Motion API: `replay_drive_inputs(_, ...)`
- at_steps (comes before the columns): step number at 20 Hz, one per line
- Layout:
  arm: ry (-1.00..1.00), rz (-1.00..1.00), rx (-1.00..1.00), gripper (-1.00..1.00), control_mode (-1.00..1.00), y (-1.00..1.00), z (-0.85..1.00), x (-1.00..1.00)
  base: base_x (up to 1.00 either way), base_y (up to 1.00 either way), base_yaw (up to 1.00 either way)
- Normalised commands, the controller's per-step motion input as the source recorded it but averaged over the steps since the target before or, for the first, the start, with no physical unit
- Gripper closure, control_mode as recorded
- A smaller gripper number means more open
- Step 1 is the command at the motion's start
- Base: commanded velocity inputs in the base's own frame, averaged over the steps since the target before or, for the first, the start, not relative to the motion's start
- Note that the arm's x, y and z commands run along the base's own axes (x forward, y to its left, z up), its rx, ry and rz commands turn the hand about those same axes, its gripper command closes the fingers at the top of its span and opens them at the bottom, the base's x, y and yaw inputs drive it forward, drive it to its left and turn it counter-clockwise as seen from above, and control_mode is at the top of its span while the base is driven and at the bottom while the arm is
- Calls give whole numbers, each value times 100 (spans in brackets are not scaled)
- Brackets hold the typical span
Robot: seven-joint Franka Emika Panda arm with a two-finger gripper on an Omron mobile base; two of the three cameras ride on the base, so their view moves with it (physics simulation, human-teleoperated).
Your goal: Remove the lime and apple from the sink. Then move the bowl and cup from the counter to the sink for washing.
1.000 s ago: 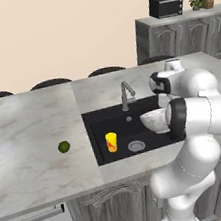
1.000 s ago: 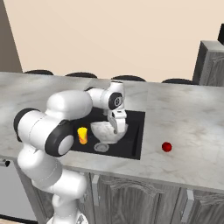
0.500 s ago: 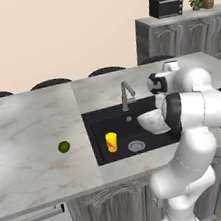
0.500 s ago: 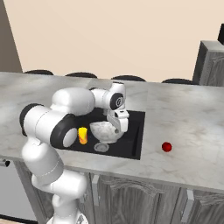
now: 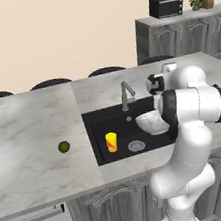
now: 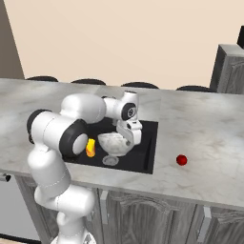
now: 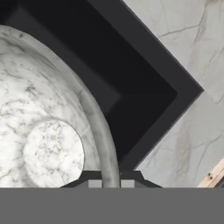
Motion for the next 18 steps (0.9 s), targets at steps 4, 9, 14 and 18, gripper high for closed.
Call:
replay_drive_inputs(4, 0, 1, 8, 100, -100, 0, -16, 7, 0, 0, 0)
replay_drive_inputs(9, -1, 0, 7, 100, -100, 0, -14, 9, 0, 0, 0)
replay_drive_inputs(14, -1, 0, 2, 100, -100, 0, -14, 15, 0, 0, 0)
replay_drive_inputs(18, -4, 0, 0, 100, -100, 0, -12, 16, 0, 0, 0)
